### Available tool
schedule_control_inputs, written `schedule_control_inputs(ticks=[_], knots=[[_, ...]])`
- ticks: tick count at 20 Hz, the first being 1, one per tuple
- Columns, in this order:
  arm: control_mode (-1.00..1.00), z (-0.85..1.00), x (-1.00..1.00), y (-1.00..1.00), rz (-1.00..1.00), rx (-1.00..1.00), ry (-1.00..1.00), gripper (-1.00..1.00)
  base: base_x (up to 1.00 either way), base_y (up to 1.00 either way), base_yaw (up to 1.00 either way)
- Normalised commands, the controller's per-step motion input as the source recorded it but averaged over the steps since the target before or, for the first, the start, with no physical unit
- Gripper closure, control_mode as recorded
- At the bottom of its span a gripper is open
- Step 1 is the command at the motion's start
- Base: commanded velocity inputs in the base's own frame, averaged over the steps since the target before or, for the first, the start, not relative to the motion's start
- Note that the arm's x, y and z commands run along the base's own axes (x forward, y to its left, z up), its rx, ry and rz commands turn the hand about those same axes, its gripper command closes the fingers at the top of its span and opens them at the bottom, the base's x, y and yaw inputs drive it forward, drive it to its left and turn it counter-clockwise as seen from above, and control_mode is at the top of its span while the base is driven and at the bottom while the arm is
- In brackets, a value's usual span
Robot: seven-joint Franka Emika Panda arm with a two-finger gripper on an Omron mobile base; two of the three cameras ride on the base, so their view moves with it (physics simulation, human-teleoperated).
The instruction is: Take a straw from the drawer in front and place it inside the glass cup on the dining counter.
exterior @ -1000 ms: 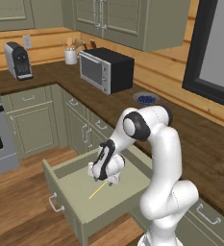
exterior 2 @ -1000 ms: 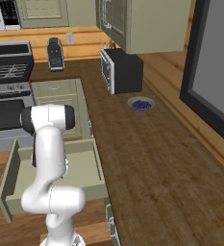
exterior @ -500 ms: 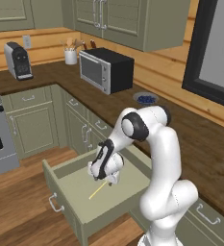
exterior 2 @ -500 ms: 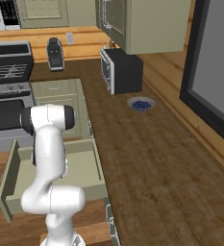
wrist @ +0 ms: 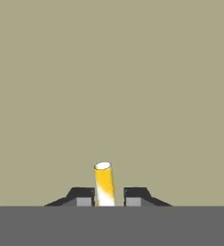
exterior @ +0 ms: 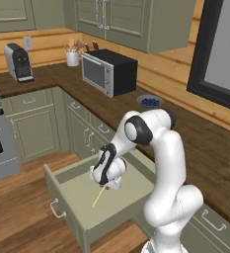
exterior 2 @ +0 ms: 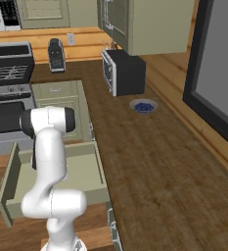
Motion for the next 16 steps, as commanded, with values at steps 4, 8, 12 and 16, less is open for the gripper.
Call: schedule_control_inputs(ticks=[4, 8, 12, 16], knots=[[-1.0, 0.0, -0.03, 0.0, -0.06, 0.0, 0.0, 1.0, 0.0, 0.0, 0.0], [-1.0, 0.03, -0.03, 0.0, -0.05, 0.0, 0.0, 1.0, 0.0, 0.0, 0.0], [-1.0, 0.83, -0.3, -0.1, 0.0, 0.0, -0.11, 1.0, 0.0, 0.0, 0.0], [-1.0, 1.0, -0.29, -0.38, 0.0, 0.0, -0.14, 1.0, 0.0, 0.0, 0.0]])
